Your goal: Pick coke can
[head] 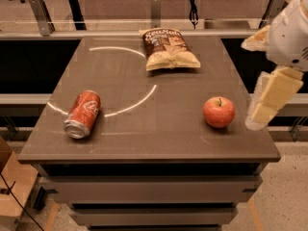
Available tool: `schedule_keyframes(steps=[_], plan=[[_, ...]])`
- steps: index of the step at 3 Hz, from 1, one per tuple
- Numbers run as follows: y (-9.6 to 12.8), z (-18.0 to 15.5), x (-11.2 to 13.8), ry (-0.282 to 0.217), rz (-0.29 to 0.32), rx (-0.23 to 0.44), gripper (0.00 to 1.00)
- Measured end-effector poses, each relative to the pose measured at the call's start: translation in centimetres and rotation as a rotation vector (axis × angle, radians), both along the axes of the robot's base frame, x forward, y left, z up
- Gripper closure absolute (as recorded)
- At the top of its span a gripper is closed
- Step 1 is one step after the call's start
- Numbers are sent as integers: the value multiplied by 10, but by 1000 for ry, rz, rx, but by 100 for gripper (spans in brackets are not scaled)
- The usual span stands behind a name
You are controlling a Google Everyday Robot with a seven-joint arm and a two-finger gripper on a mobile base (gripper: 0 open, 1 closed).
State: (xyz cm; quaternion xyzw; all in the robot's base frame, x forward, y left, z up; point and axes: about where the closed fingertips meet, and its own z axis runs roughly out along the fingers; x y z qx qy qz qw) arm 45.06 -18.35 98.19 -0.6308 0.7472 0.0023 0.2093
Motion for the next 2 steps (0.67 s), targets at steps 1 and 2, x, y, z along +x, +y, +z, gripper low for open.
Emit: schedule_keyframes(steps=[1,2], plan=[[48,10,14,-59,98,158,0],[56,15,11,-64,105,185,0]])
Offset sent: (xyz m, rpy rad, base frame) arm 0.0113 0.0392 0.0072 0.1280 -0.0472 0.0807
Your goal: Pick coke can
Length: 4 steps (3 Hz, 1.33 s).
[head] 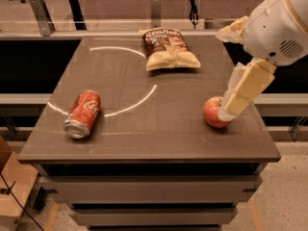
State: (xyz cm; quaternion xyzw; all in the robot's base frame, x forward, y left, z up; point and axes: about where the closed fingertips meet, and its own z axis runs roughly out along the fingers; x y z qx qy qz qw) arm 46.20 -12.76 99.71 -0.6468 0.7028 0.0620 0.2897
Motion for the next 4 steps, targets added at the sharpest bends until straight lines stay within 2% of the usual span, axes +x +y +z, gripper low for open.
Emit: schedule_keyframes(steps=[1,2,3,4], plan=[[-1,0,0,-1,-1,-4,0],[13,0,3,-14,30,8,0],[51,-9,12,-15,109,33,0],[101,-25,16,9,195,99,0]])
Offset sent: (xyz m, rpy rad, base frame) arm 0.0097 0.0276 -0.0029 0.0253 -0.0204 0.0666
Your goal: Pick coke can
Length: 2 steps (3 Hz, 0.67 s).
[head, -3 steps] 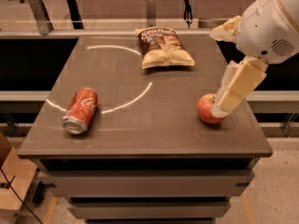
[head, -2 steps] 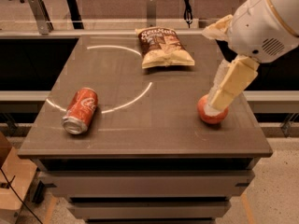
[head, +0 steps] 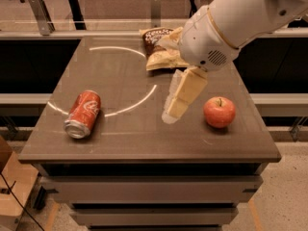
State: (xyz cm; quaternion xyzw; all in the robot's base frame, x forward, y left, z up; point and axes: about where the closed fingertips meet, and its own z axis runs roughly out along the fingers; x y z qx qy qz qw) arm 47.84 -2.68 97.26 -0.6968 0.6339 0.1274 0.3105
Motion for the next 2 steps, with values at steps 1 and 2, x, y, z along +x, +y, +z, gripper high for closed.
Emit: schedule_keyframes(steps=[1,2], plan=[[51,-17,-1,49,81,71,0],[94,-31,-1,77,137,123,0]])
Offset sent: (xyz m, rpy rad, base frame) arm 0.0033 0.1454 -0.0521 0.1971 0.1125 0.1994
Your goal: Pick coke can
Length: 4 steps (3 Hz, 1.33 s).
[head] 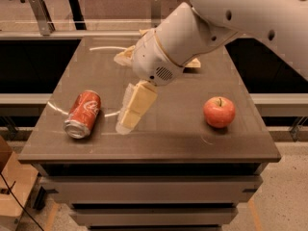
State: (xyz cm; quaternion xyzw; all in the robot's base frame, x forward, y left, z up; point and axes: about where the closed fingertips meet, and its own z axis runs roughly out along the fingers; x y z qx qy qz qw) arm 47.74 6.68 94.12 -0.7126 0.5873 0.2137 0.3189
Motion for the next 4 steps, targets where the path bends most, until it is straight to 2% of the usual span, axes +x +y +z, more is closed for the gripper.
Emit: schedule_keyframes(steps=[1,2,3,4], plan=[[36,-13,1,25,33,80,0],[36,-12,1,25,33,80,0],[36,-18,8,32,-19,135,0],[49,-35,20,74,-77,222,0]])
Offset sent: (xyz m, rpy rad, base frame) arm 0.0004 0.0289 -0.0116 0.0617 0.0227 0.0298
